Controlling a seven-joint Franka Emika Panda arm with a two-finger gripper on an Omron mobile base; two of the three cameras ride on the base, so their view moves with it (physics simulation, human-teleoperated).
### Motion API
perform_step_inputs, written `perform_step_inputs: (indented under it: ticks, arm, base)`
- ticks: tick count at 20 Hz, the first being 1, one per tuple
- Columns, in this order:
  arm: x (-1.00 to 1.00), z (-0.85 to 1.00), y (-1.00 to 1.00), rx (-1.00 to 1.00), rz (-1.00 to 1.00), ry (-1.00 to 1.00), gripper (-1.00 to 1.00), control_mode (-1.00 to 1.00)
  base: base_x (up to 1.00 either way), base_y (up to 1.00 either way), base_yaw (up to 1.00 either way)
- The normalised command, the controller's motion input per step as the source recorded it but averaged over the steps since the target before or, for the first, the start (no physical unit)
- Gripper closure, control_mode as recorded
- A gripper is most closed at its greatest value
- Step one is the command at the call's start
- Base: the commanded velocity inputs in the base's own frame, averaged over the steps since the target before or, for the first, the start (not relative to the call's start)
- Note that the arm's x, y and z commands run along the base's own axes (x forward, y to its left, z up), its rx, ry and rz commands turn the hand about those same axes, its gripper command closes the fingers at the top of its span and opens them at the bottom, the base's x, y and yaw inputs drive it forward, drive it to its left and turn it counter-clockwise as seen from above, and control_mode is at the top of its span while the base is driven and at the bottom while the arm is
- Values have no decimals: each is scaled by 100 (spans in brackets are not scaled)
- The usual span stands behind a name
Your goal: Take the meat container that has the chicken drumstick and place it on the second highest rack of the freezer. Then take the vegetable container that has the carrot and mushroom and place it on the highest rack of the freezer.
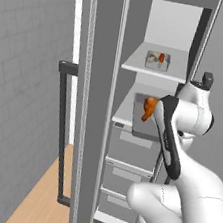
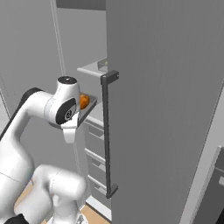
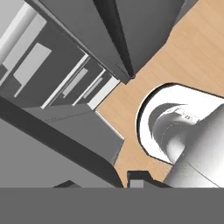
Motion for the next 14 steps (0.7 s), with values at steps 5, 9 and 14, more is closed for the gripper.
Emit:
perform_step_inputs:
  ticks: [5,9,14]
  arm:
    - [76,-51,-7,-7,0,-6,100,-100]
    - [96,-21,0,-3,0,-2,100,-100]
    - [85,-38,-12,-1,0,0,100,-100]
  base:
    - [0,0,0]
    - [0,0,0]
    - [0,0,0]
